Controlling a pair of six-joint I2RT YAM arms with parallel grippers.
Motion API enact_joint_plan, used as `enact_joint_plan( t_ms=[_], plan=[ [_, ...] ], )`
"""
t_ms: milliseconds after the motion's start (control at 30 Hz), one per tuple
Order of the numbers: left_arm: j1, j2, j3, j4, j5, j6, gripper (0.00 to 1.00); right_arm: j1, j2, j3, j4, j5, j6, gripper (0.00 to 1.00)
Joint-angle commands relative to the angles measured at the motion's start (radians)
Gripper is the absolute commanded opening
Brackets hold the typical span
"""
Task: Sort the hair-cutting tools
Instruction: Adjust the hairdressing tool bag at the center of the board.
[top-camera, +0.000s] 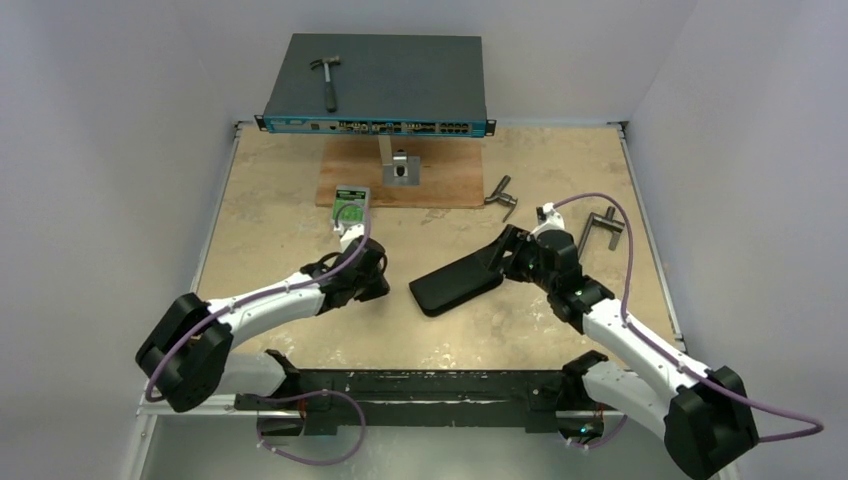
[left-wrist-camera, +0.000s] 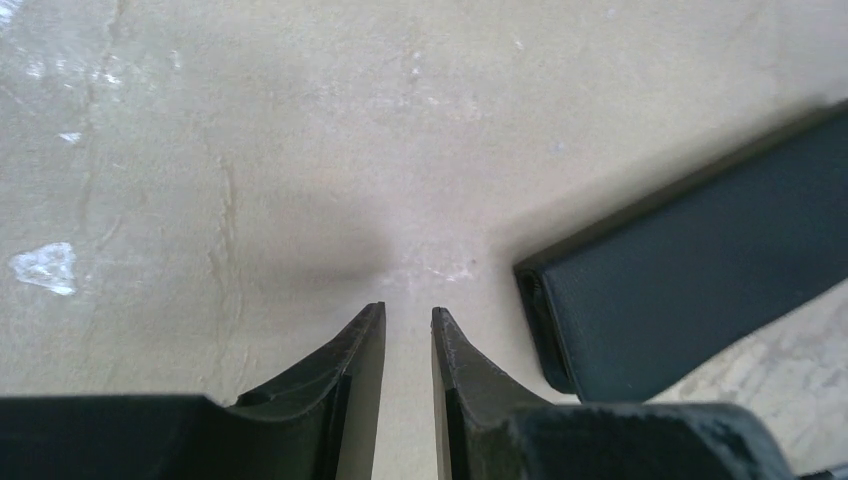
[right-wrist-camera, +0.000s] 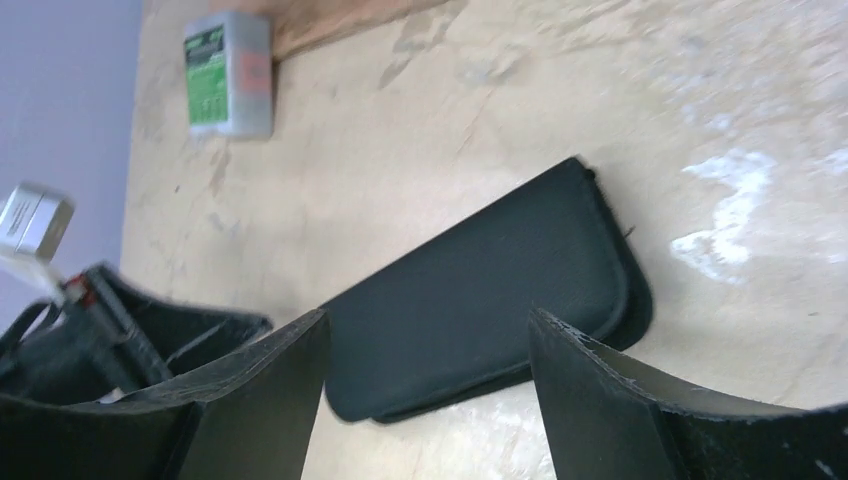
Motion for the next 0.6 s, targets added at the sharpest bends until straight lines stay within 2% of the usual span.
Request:
enact_joint_plan(
  t_ms=[0, 167, 367, 467, 567],
  plan=[
    [0.001, -0.090, -0.074, 0.086, 0.129, 0.007, 0.22, -0.056, 0.055, 0.037, -0.024, 0.100, -0.009, 0.71],
    [-0.010, -0.163, -0.188, 0.219, 0.285, 0.032, 0.23, -0.090, 0.227, 0.088, 0.135, 0.080, -0.023, 0.73],
    [-0.060, -0.227, -0.282, 0.351, 0.367, 0.081, 0.23, -0.098, 0.417, 0.175, 0.155, 0.066, -0.070, 0.76],
    [-0.088, -0.190, -0.295, 0.430, 0.426, 0.118, 0.24, -0.099, 0.458, 0.165, 0.172, 0.065, -0.074, 0.74],
    [-0.109, -0.112, -0.270, 0.462, 0.432, 0.125, 0.24, -0.098, 0.482, 0.141, 0.184, 0.036, -0.088, 0.69]
  ],
)
